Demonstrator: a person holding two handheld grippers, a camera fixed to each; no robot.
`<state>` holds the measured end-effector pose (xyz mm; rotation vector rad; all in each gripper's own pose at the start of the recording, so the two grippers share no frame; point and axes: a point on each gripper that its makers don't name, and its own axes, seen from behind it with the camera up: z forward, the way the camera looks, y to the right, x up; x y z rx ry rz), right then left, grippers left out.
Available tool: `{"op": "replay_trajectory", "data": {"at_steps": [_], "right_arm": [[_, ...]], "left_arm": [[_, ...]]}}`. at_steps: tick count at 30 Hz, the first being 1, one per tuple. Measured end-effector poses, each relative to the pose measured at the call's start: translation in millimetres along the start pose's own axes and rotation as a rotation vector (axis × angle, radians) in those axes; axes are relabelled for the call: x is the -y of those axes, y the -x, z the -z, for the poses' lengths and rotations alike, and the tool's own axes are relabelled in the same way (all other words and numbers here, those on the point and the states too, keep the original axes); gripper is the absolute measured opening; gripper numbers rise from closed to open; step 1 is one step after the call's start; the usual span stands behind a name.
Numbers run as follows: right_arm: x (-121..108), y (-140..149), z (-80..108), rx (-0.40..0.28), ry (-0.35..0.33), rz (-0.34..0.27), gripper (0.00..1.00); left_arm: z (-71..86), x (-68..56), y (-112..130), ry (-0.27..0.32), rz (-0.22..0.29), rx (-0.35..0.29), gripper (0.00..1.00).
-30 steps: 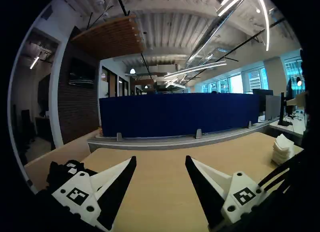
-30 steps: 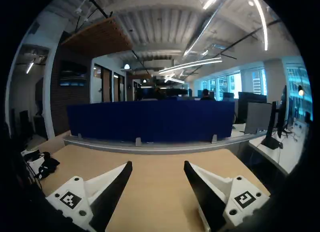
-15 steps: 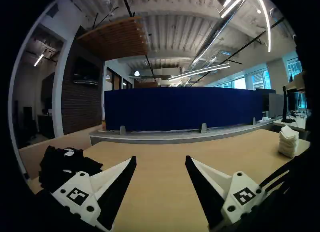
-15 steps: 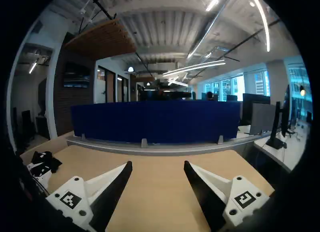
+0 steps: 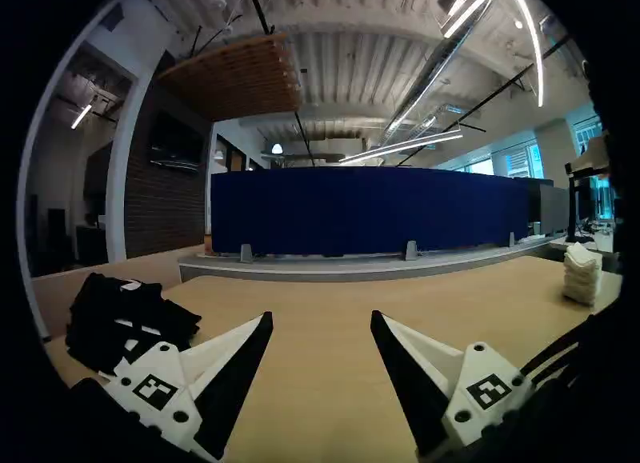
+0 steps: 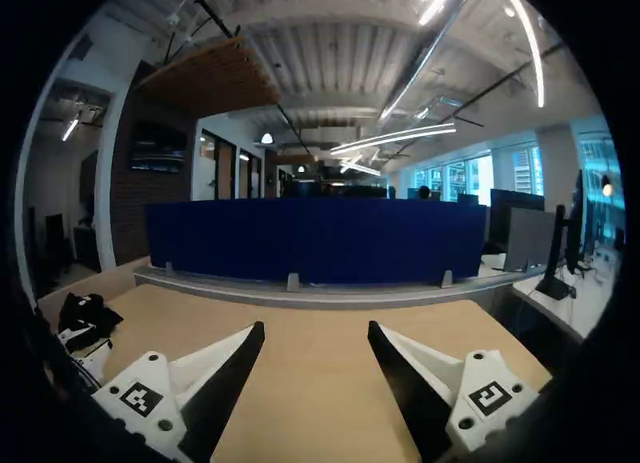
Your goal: Fold towel
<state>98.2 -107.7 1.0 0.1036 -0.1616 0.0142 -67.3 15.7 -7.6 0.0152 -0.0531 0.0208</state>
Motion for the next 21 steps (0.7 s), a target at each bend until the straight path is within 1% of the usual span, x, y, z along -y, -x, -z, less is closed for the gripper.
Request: {"op": "replay_trajectory", "data": {"at_steps": [2, 11, 16, 21], "right_arm": [[-0.7, 0.8, -0.1, -0.004, -0.002, -0.005, 1.0], [-4.2, 2.1, 0.4, 0.0, 0.002, 0.0, 1.0], [-6.1, 3.4, -0.3, 0.0, 0.007, -0.011, 1.0], [-14.2, 2.9, -0.9, -0.005, 0.021, -0.015, 1.0]], "left_arm": [[0.7, -0.3, 4.1, -0.002, -0.004, 0.001, 0.9], [-0.6, -2.0, 5.0, 0.006, 0.003, 0.003, 0.9], [-0.9, -2.0, 5.0, 0.007, 0.002, 0.003, 0.9], [-0.3, -1.7, 5.0, 0.007, 0.001, 0.003, 0.9]]}}
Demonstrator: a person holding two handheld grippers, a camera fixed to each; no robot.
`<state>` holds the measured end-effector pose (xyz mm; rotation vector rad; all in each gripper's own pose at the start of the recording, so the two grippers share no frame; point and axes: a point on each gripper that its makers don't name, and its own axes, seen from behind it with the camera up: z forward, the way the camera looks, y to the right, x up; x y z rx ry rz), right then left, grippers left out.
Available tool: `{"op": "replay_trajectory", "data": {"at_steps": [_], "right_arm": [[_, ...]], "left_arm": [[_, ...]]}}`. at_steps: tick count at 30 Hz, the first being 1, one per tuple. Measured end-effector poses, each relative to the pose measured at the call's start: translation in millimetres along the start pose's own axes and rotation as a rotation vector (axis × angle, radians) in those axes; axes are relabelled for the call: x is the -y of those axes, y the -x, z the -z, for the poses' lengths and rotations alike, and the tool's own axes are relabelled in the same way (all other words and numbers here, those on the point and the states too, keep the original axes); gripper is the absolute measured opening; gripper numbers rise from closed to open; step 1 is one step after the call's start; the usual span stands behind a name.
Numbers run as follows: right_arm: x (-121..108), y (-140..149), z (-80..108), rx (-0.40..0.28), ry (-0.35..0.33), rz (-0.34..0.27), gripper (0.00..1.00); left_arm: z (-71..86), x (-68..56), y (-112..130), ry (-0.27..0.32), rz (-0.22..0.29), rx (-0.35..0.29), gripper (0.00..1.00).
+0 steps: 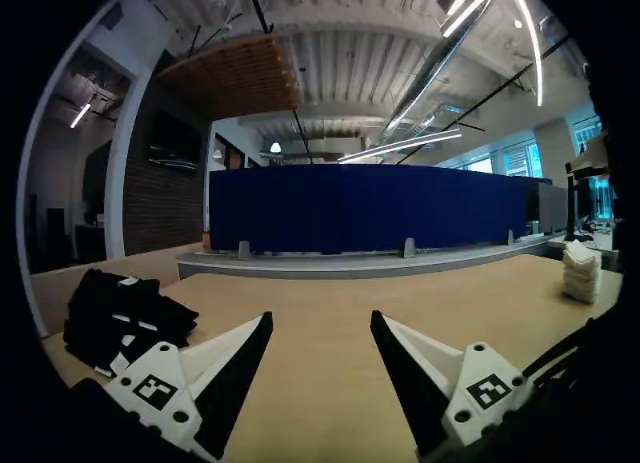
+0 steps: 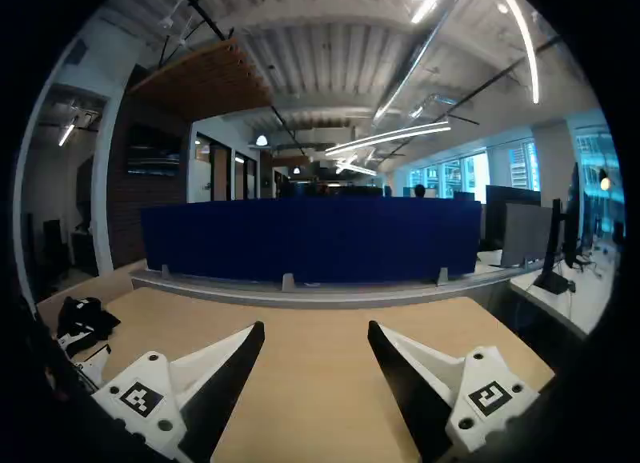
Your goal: Fold towel
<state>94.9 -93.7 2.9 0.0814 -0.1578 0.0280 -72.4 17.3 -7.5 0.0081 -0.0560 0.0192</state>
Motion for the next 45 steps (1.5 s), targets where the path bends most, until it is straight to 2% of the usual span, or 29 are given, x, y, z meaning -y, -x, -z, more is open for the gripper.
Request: {"op": "replay_trajectory", "data": {"at_steps": [14, 17, 23, 32, 45], "right_arm": [[-52.6, -6.3, -0.9, -0.047, 0.093, 0.021, 1.0], [-57.5, 0.6, -2.0, -0.054, 0.092, 0.015, 1.0], [-73.5, 22.4, -4.8, -0.054, 0.092, -0.007, 1.0], [-82.6, 59.8, -6.2, -0.063, 0.067, -0.031, 1.0], [-102.6, 122.6, -13.3, -0.063, 0.074, -0.059, 1.0]], "left_arm": [[1.3, 0.5, 0.2, 0.0, 0.001, 0.001, 0.91], [1.7, 0.5, 0.0, 0.0, 0.0, 0.001, 0.91], [2.2, 0.2, -0.9, 0.0, 0.001, 0.001, 0.9], [2.5, 0.6, -0.8, 0.0, 0.001, 0.001, 0.91], [2.0, 1.3, -0.7, 0.0, 0.001, 0.001, 0.91]]}}
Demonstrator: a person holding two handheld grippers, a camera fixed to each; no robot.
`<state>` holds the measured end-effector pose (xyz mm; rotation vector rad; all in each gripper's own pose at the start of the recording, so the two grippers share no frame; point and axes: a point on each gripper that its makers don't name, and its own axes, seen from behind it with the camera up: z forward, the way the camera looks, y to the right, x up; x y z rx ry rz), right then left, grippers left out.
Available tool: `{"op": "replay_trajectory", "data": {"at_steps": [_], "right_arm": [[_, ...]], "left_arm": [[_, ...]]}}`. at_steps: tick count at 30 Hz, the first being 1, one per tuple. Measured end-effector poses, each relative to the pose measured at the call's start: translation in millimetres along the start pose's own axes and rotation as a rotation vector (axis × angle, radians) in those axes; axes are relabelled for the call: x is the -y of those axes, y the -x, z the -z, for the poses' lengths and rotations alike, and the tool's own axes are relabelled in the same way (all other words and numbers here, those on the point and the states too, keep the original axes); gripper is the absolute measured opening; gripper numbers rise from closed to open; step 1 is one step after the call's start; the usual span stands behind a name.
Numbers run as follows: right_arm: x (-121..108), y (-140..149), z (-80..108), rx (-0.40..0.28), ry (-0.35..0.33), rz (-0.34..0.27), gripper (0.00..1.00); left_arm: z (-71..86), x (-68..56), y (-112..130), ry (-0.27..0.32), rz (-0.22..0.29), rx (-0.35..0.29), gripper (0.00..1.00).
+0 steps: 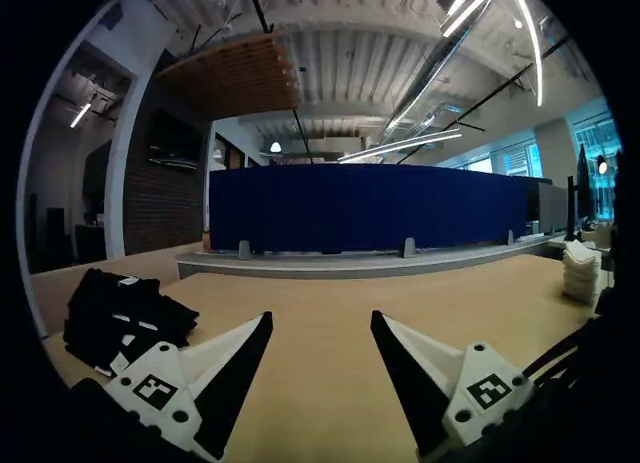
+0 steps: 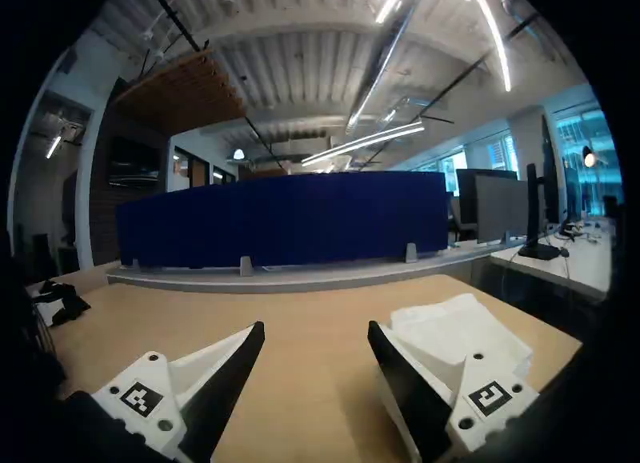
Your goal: Fold towel
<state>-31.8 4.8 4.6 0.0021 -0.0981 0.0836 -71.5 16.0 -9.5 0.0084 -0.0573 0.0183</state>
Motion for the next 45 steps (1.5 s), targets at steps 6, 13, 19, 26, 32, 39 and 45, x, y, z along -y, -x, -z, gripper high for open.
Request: {"op": "replay_trajectory", "data": {"at_steps": [6, 13, 19, 26, 32, 39, 45], "right_arm": [[-4.5, 20.1, -0.8, 0.013, -0.002, -0.023, 1.0], [-3.4, 26.2, -1.6, 0.002, -0.01, -0.049, 1.0], [-3.7, 27.4, -0.5, -0.015, -0.01, -0.039, 1.0], [-1.9, 26.9, 2.4, -0.042, -0.004, -0.005, 1.0], [2.6, 25.8, 4.8, -0.049, -0.013, 0.024, 1.0], [5.7, 26.6, 4.8, -0.055, -0.017, 0.048, 1.0], [6.6, 28.3, 5.4, -0.054, -0.008, 0.072, 1.0]], "left_arm": [[-0.2, 0.0, 0.2, 0.0, 0.0, 0.0, 0.91], [-0.4, -0.3, -0.1, 0.0, 0.0, 0.0, 0.91], [0.2, -0.7, -0.2, 0.0, 0.0, 0.0, 0.91], [0.7, -0.9, -0.3, 0.0, 0.0, 0.0, 0.91], [0.5, -0.3, -0.5, 0.0, 0.0, 0.0, 0.91], [0.2, -0.1, -0.5, 0.0, 0.0, 0.0, 0.91], [-0.3, -0.3, -0.3, 0.0, 0.0, 0.0, 0.91]]}}
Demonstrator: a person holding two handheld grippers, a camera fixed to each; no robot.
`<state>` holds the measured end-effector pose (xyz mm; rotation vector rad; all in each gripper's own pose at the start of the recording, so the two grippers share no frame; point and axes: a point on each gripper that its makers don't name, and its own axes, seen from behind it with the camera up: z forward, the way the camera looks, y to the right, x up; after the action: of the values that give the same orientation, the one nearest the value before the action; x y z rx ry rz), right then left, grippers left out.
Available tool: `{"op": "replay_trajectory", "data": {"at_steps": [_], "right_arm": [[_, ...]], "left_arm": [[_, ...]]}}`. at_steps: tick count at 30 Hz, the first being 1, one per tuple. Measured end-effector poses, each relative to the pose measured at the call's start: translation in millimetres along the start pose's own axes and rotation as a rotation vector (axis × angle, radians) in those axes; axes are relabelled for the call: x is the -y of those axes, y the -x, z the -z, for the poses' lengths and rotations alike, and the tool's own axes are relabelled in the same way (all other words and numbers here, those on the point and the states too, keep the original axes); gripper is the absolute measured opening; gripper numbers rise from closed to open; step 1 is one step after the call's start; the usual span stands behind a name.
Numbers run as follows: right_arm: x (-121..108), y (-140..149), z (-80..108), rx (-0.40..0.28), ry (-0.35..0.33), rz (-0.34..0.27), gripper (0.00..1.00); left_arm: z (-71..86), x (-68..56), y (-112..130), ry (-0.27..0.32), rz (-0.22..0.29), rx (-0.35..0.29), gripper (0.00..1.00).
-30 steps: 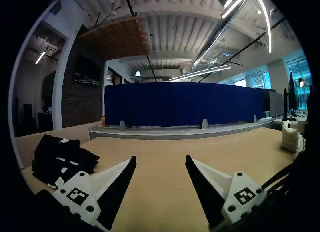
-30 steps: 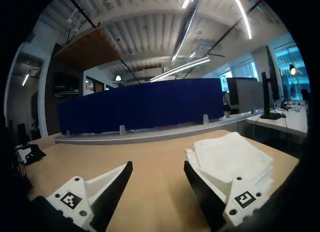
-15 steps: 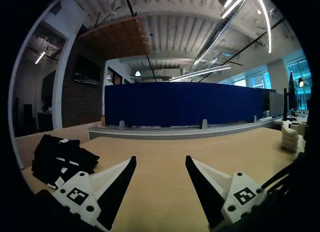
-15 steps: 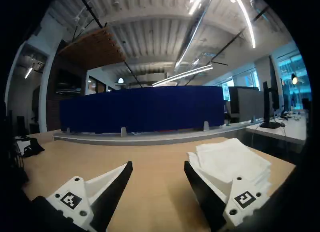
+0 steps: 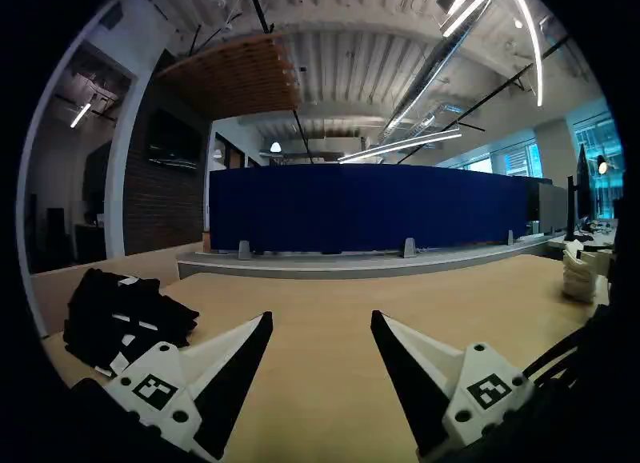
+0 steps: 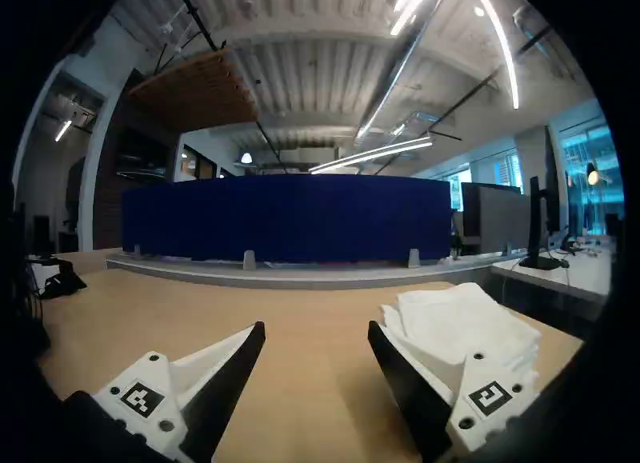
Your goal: Fold towel
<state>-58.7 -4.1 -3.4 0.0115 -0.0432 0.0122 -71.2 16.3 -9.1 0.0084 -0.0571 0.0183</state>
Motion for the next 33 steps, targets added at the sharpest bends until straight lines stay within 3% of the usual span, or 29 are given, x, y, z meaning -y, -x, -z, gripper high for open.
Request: {"op": "replay_trajectory", "data": {"at_steps": [33], "right_arm": [[-0.8, 2.6, 1.7, 0.0, 0.002, -0.001, 1.0]], "left_arm": [[1.4, 0.2, -0.1, 0.001, 0.0, 0.0, 0.91]]}}
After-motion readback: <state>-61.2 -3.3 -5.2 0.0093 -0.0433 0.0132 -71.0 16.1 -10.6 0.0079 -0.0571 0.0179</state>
